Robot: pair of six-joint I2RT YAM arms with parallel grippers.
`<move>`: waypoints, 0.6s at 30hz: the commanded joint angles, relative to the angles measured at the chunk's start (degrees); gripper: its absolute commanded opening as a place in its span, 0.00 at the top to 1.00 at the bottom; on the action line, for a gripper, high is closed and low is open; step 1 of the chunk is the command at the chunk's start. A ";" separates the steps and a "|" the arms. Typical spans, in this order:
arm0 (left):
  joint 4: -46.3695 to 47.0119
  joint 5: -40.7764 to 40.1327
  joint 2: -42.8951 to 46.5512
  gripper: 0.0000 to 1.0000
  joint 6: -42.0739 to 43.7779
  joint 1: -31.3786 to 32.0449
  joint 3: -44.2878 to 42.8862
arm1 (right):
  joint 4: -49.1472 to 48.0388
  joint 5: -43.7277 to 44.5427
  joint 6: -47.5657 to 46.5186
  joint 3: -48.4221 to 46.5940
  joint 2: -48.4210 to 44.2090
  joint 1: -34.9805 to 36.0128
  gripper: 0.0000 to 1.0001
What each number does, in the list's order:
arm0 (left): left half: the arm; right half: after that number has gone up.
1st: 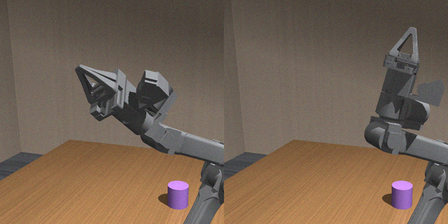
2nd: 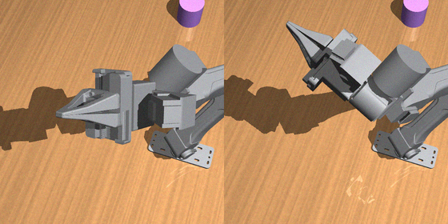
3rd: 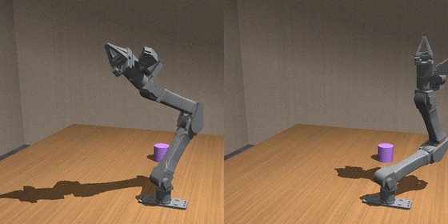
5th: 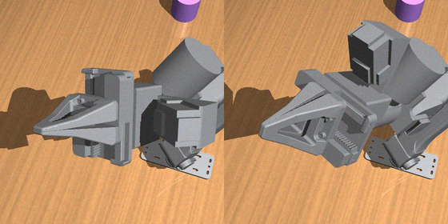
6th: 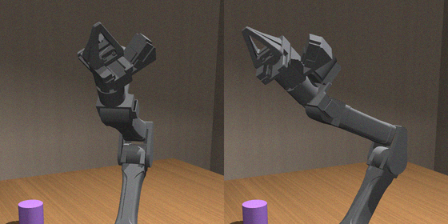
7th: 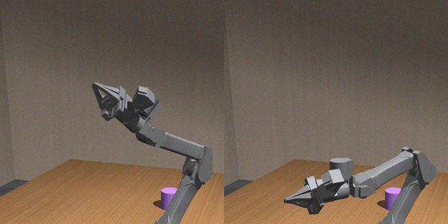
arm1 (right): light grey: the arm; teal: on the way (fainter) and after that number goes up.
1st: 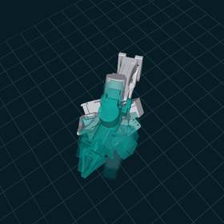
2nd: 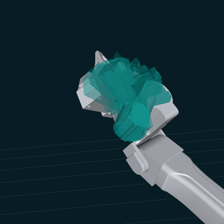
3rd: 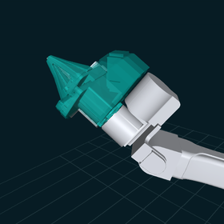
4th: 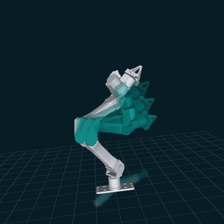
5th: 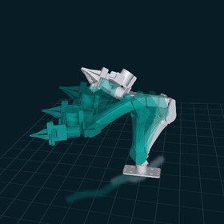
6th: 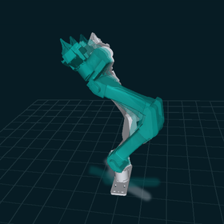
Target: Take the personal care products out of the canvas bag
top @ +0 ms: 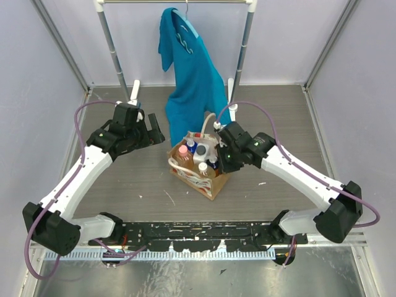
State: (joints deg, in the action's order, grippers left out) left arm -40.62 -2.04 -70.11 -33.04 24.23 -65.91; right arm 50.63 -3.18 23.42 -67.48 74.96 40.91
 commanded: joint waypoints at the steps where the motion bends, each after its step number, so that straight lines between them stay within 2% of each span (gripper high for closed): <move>1: 0.38 -1.33 0.23 0.02 0.43 0.21 -2.21 | 6.93 1.38 3.91 -4.68 -5.39 5.78 0.75; 3: 1.21 -0.66 0.23 0.02 -0.16 0.21 -1.62 | 7.51 6.09 4.79 -5.73 -7.09 6.28 0.52; 4: 1.58 -0.11 0.17 0.02 -0.47 0.18 -1.37 | 7.95 8.83 5.00 -6.75 -7.90 6.29 0.44; 5: 1.82 0.83 0.08 0.02 -0.72 0.20 -1.19 | 8.05 10.63 4.86 -7.87 -8.55 6.29 0.40; 10: 3.86 5.94 -0.70 0.05 -1.25 0.27 -0.47 | 0.81 11.87 1.44 -9.88 -10.71 6.38 0.38; 18: 3.62 4.79 -0.39 0.05 -1.83 0.64 -0.63 | -6.99 12.61 -4.93 -13.35 0.22 6.17 0.41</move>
State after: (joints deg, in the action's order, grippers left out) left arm -38.59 2.02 -70.81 -34.61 24.64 -66.50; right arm 49.67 7.46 22.39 -77.60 69.06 47.40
